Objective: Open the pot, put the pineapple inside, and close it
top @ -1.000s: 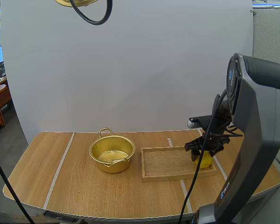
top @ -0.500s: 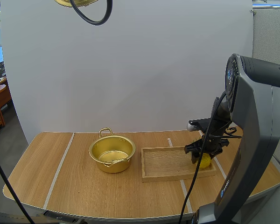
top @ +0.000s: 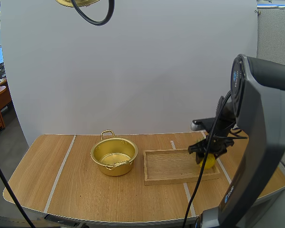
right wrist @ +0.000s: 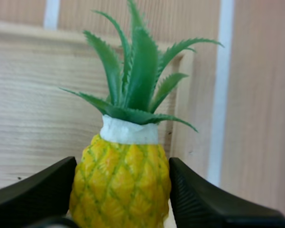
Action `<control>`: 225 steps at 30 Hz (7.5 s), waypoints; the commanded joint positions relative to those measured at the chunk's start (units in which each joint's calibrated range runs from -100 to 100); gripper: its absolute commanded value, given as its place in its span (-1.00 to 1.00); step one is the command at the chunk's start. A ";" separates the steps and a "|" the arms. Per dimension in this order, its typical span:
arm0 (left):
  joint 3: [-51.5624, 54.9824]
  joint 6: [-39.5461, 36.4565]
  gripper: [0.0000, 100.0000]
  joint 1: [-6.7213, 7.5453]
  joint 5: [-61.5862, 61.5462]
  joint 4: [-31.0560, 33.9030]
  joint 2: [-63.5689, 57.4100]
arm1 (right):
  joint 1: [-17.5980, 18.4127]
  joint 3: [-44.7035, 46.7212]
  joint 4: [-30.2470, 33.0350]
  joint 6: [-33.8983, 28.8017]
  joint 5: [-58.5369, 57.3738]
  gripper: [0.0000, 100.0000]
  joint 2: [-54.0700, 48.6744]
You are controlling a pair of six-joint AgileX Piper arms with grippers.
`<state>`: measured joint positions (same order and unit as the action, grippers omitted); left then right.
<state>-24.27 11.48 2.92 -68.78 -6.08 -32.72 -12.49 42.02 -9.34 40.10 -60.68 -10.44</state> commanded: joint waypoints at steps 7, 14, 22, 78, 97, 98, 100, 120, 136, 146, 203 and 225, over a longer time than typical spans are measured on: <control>-0.52 -0.58 -1.00 0.23 1.88 0.68 -0.42 | 4.64 -0.34 -3.27 0.50 -6.71 -1.00 -18.77; -0.52 -0.58 -1.00 0.23 1.88 0.68 -0.42 | 13.05 -0.34 -7.56 -0.31 -14.22 -1.00 -27.50; -0.52 -0.58 -1.00 0.23 1.88 0.68 -0.42 | 23.54 -2.71 -7.54 -6.39 -15.60 -1.00 -25.99; -0.52 -0.58 -1.00 0.23 1.88 0.68 -0.42 | 32.20 -21.59 1.12 -10.02 -4.06 -1.00 18.34; -0.52 -0.58 -1.00 0.23 1.88 0.68 -0.42 | 32.20 -21.59 1.12 -10.02 -4.00 -1.00 21.36; -0.52 -0.58 -1.00 0.23 1.88 0.68 -0.42 | 32.20 -21.59 1.00 -10.02 -3.78 -1.00 21.36; -0.52 -0.58 -1.00 0.23 1.88 0.68 -0.42 | 32.20 -21.59 0.89 -10.02 -3.96 -1.00 21.36; -0.52 -0.58 -1.00 0.23 1.88 0.68 -0.42 | 32.20 -24.72 -0.49 -9.93 -8.18 1.00 16.66; -0.52 -0.58 -1.00 0.23 1.88 0.68 -0.42 | 32.20 -22.74 -0.49 -11.11 -21.70 1.00 -9.35; -0.52 -0.58 -1.00 0.23 1.88 0.68 -0.42 | 32.20 -14.78 0.05 -12.57 -25.68 1.00 -26.02; -0.52 -0.58 -1.00 0.23 1.88 0.68 -0.42 | 30.33 16.62 1.33 -17.79 -34.40 -1.00 -75.21; -0.52 1.02 -1.00 0.23 -31.22 0.56 2.15 | 30.33 16.62 2.18 -17.69 -34.39 -1.00 -75.21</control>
<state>-24.27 11.82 2.92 -98.54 -6.08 -31.72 18.08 58.39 -7.74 22.39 -95.39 -85.13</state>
